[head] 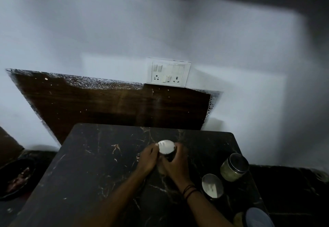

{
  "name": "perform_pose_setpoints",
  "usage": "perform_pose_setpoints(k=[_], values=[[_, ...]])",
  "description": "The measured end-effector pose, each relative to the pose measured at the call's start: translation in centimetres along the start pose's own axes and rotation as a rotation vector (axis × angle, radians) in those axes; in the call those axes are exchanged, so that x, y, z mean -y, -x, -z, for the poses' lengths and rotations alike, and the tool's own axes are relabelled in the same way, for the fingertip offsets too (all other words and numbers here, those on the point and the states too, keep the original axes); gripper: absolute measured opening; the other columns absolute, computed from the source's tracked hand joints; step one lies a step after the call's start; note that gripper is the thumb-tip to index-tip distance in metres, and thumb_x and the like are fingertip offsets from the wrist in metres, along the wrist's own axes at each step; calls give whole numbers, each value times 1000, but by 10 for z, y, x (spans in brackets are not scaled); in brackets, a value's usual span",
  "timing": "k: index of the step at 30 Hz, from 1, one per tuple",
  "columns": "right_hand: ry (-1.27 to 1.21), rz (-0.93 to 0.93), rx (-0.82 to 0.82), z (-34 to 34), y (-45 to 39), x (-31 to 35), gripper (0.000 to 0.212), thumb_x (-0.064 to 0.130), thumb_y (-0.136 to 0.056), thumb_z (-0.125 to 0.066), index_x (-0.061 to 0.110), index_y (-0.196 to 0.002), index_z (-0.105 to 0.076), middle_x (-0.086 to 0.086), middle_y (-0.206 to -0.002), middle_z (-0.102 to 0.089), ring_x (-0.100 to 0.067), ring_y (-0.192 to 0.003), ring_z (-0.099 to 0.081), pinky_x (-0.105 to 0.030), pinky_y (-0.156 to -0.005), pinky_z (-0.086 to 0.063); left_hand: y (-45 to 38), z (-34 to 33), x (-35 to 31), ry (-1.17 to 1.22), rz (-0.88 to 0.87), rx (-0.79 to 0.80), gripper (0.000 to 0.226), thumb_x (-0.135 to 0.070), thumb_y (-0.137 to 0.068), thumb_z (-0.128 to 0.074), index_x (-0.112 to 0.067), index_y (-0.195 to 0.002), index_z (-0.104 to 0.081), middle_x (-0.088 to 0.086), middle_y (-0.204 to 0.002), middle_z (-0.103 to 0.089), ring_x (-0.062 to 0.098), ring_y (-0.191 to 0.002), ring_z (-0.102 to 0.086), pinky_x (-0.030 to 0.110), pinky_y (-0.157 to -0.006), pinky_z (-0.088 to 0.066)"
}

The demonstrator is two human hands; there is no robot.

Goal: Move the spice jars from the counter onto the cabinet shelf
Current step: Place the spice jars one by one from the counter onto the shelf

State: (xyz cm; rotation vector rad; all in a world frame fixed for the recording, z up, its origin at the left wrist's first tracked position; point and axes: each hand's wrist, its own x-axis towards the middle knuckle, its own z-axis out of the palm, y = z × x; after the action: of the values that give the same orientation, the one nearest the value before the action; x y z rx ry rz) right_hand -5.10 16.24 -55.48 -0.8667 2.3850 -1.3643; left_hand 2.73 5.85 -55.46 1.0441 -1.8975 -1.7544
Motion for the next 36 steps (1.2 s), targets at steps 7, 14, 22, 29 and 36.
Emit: perform_pose_setpoints(k=[7,14,22,29,36], values=[[-405,43,98,49,-19,32,49,27,-80,-69,45,-118,-45,14,-115,-57,-2,-104,-60,-20,-79,-50,7,19,-27,181,-140,-81,33,-38,-98,-50,-11,-84,-65,0,-73,-66,16,-69,-64,33,-67,-55],[-782,-90,104,64,-11,47,35,28,-85,-52,31,-120,-52,-19,-105,-63,-31,-87,-63,-40,-68,-55,27,14,-52,474,18,219,57,-65,-85,-57,-19,-118,-67,16,-121,-70,33,-113,-67,53,-95,-54],[-823,-360,262,58,23,44,52,51,-99,-34,15,-118,-66,-18,-108,-74,-36,-97,-72,-43,-76,-59,64,2,-56,483,116,261,66,-63,-72,-72,-19,-121,-66,18,-121,-69,39,-114,-65,61,-97,-50],[-807,-364,246,66,36,54,47,48,-100,-36,17,-110,-70,-13,-101,-77,-30,-93,-74,-40,-72,-61,87,-4,-76,456,40,83,68,-56,-73,-71,-10,-122,-59,22,-118,-68,39,-107,-67,53,-90,-57],[-806,15,178,107,21,118,29,37,-94,-52,27,-119,-64,-9,-112,-72,-29,-103,-70,-38,-79,-58,86,6,-159,479,-165,11,56,-39,-80,-74,-1,-118,-58,21,-107,-70,26,-86,-70,36,-72,-58]])
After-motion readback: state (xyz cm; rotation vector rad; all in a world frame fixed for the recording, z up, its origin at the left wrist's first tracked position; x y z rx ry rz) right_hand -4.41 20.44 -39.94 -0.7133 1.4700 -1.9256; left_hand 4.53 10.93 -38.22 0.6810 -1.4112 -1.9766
